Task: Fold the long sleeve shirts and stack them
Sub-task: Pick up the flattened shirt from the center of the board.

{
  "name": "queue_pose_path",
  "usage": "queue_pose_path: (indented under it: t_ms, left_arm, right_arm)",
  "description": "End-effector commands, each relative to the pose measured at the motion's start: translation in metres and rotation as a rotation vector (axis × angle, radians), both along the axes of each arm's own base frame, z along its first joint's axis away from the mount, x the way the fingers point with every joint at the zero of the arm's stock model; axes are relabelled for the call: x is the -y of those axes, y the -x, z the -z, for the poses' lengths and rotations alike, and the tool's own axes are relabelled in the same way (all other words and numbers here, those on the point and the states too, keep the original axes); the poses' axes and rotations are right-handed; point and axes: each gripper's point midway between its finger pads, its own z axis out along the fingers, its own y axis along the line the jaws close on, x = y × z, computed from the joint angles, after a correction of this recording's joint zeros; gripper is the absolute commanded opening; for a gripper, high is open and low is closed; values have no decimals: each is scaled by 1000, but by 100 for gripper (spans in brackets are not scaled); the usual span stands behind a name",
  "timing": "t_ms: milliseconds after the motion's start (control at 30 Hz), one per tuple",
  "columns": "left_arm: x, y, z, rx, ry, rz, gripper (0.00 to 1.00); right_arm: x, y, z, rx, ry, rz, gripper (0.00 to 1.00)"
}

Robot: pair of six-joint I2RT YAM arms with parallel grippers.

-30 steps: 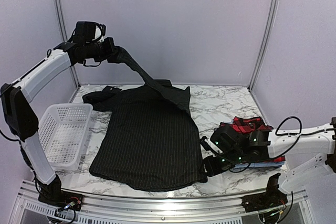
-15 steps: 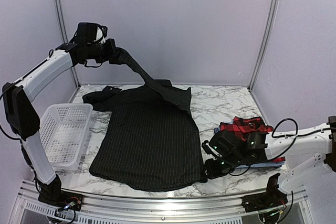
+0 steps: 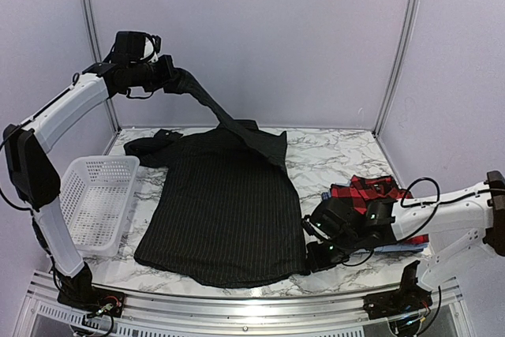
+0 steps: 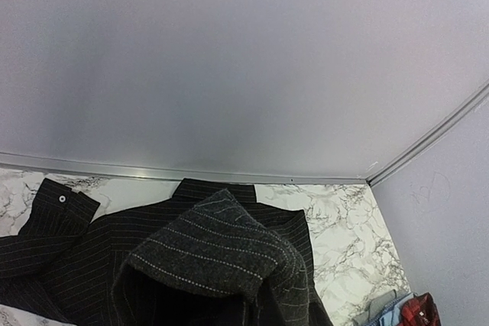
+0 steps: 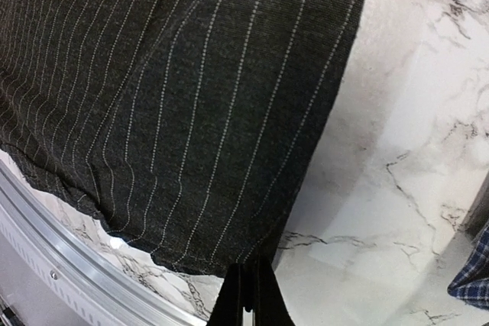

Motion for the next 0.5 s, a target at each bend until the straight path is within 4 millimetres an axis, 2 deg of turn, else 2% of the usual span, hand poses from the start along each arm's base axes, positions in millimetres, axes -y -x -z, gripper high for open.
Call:
queue_pose_path:
  t_ms: [0, 233, 467]
  left_arm:
    - [2, -5, -18, 49, 12, 8, 0]
    - [-2, -7, -37, 95, 12, -1, 0]
    - [-17, -12, -54, 134, 17, -31, 0]
  right_arm:
    - [-14, -4, -25, 35, -30, -24, 0]
    - [-32, -1, -56, 62, -36, -95, 0]
    - [-75, -7, -82, 84, -92, -182, 0]
